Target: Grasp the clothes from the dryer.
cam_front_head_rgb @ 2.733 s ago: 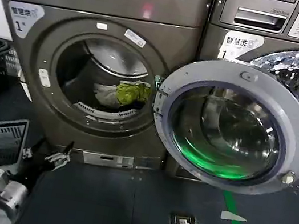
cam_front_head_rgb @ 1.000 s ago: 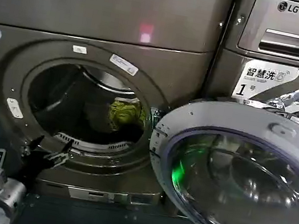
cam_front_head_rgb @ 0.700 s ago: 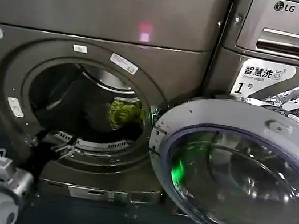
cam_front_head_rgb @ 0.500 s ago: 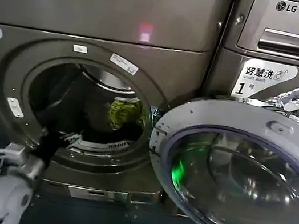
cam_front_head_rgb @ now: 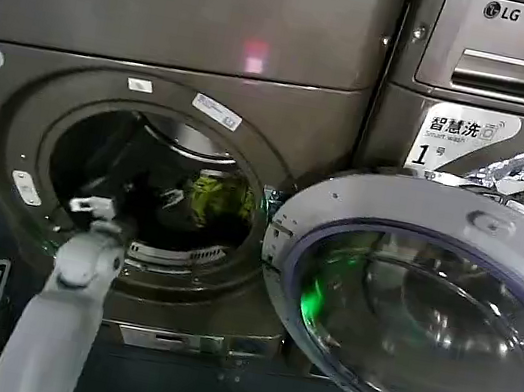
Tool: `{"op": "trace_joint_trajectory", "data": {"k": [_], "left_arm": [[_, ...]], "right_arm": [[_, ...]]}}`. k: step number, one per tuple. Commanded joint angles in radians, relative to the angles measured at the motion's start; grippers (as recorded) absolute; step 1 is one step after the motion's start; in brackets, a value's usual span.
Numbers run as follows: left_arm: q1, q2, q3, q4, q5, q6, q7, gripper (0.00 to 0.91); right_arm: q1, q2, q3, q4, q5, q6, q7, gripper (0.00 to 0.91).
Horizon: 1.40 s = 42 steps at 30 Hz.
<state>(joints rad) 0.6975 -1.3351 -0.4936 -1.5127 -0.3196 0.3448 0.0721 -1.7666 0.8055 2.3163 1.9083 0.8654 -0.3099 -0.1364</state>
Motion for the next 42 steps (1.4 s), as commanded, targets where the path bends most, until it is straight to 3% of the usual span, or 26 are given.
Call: {"op": "trace_joint_trajectory", "data": {"k": [1, 16, 21, 34, 42], "left_arm": [[-0.256, -0.007, 0.068, 0.364, 0.018, -0.08, 0.004, 0.907], [-0.519, -0.071, 0.075, 0.819, 0.085, -0.232, 0.091, 0.907], [-0.646, -0.049, 0.133, 0.985, 0.122, -0.242, 0.282, 0.907], [-0.748, -0.006, 0.399, 1.164, 0.439, -0.448, 0.706, 0.907], [-0.791, 0.004, 0.529, 1.216, 0.81, -0.511, 0.837, 0.907]], "right_arm": [[-0.002, -0.003, 0.005, -0.003, 0.002, 0.0, -0.001, 0.907], [0.01, -0.009, -0.001, -0.015, 0.001, 0.011, -0.019, 0.907], [0.015, -0.006, -0.007, -0.011, 0.002, 0.015, -0.023, 0.907], [0.017, -0.002, -0.009, -0.026, -0.009, 0.022, -0.033, 0.907], [0.019, 0.007, -0.018, -0.025, -0.018, 0.022, -0.035, 0.907]]}}
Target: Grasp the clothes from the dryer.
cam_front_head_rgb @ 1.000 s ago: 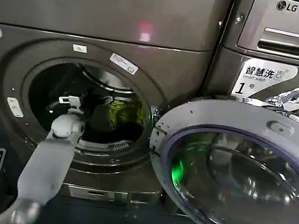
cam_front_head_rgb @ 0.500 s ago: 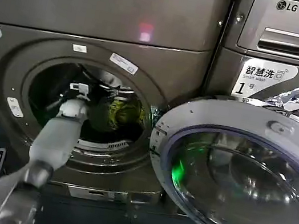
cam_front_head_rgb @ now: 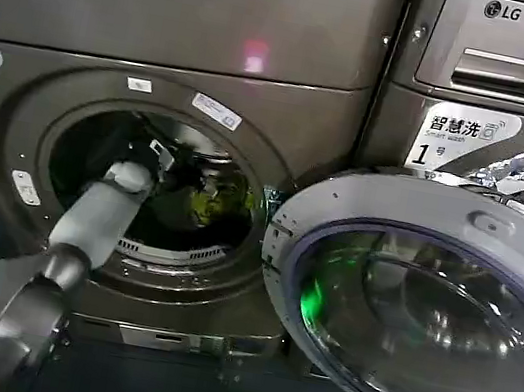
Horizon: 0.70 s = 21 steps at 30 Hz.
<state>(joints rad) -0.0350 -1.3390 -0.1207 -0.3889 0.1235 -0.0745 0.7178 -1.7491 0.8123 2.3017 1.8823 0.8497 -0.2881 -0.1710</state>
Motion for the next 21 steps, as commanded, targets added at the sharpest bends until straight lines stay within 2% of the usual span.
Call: {"op": "trace_joint_trajectory", "data": {"k": [1, 10, 15, 21], "left_arm": [[-0.062, 0.008, 0.169, 0.092, 0.41, -0.1, 0.201, 0.907], [-0.107, -0.013, 0.289, 0.133, 0.659, -0.128, 0.253, 0.907], [-0.101, -0.035, 0.346, 0.15, 0.733, -0.132, 0.273, 0.907], [-0.108, -0.065, 0.365, 0.172, 0.67, -0.1, 0.332, 0.907]], "right_arm": [[0.004, 0.0, -0.007, 0.002, -0.004, 0.0, -0.001, 0.907], [0.014, 0.003, -0.019, 0.0, -0.015, 0.0, -0.005, 0.907], [0.025, 0.006, -0.034, 0.001, -0.024, 0.001, -0.007, 0.907], [0.039, 0.006, -0.052, -0.007, -0.04, 0.004, -0.01, 0.907]]}}
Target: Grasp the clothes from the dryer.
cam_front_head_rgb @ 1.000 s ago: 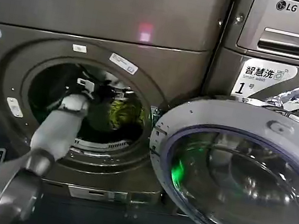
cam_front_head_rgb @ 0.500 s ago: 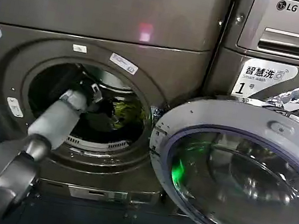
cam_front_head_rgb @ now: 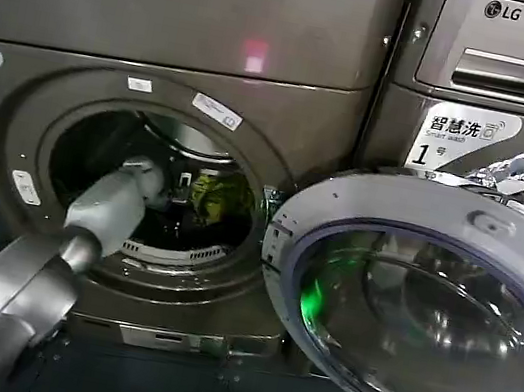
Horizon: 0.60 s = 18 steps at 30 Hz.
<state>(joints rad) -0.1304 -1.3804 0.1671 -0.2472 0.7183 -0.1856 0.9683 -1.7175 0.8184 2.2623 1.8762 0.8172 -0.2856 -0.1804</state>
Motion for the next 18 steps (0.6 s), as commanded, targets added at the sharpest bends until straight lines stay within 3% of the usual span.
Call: {"op": "trace_joint_trajectory", "data": {"k": [1, 9, 10, 11, 12, 13, 16, 18], "left_arm": [[-0.016, -0.029, 0.085, 0.039, 0.063, 0.017, 0.092, 0.907], [-0.024, -0.059, 0.109, 0.082, 0.01, 0.042, 0.154, 0.876], [-0.023, -0.059, 0.11, 0.084, 0.009, 0.043, 0.157, 0.728], [-0.022, -0.059, 0.11, 0.084, 0.005, 0.045, 0.156, 0.728], [-0.022, -0.059, 0.11, 0.085, 0.002, 0.047, 0.155, 0.307], [-0.022, -0.059, 0.11, 0.085, -0.003, 0.047, 0.15, 0.114], [-0.024, -0.058, 0.11, 0.086, -0.007, 0.047, 0.149, 0.0], [-0.025, -0.059, 0.111, 0.088, -0.007, 0.045, 0.151, 0.0]], "right_arm": [[0.01, 0.0, -0.015, -0.001, -0.009, 0.001, -0.001, 0.907], [0.024, 0.005, -0.027, -0.005, -0.021, 0.004, -0.003, 0.907], [0.024, 0.006, -0.027, -0.006, -0.021, 0.005, -0.003, 0.907], [0.025, 0.007, -0.028, -0.007, -0.023, 0.006, -0.003, 0.907], [0.026, 0.008, -0.03, -0.007, -0.023, 0.006, -0.003, 0.907], [0.027, 0.009, -0.031, -0.006, -0.024, 0.006, -0.003, 0.907], [0.028, 0.012, -0.034, -0.005, -0.026, 0.007, -0.003, 0.907], [0.028, 0.012, -0.034, -0.006, -0.026, 0.008, -0.003, 0.907]]}}
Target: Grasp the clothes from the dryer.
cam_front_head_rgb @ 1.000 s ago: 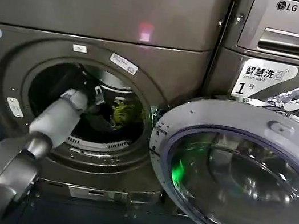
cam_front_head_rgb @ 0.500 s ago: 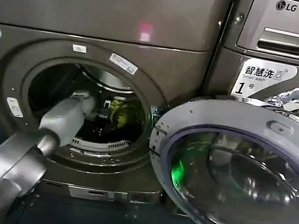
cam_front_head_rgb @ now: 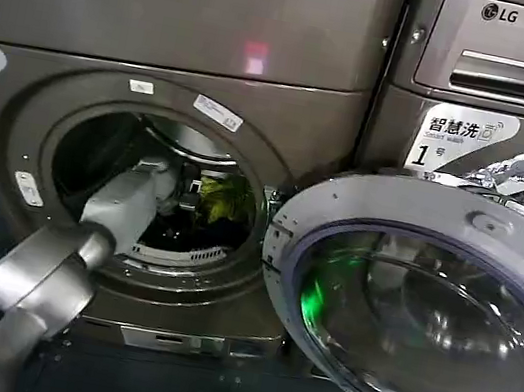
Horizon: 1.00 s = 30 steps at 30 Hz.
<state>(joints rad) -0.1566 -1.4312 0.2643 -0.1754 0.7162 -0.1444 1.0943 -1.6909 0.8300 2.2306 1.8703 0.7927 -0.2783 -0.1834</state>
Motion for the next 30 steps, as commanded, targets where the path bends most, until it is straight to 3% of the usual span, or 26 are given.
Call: {"op": "trace_joint_trajectory", "data": {"k": [1, 8, 15, 19, 30], "left_arm": [[0.001, -0.009, 0.014, 0.017, -0.005, 0.003, 0.025, 0.0], [-0.003, -0.007, -0.039, 0.014, -0.058, 0.003, 0.008, 0.0], [-0.015, 0.033, -0.221, -0.032, -0.398, -0.015, -0.07, 0.0], [0.037, 0.062, -0.271, -0.117, -0.614, -0.023, -0.257, 0.0], [0.386, 0.054, -0.554, -0.563, -0.735, 0.052, -0.776, 0.0]], "right_arm": [[0.002, 0.001, -0.002, -0.001, -0.002, 0.001, 0.0, 0.907], [-0.002, 0.004, 0.002, -0.002, -0.002, 0.002, 0.001, 0.907], [0.0, 0.002, -0.004, 0.002, -0.003, 0.001, 0.002, 0.907], [0.001, 0.007, -0.01, 0.008, -0.003, 0.001, 0.002, 0.907], [0.0, 0.011, -0.013, 0.013, -0.002, 0.003, 0.0, 0.907]]}}
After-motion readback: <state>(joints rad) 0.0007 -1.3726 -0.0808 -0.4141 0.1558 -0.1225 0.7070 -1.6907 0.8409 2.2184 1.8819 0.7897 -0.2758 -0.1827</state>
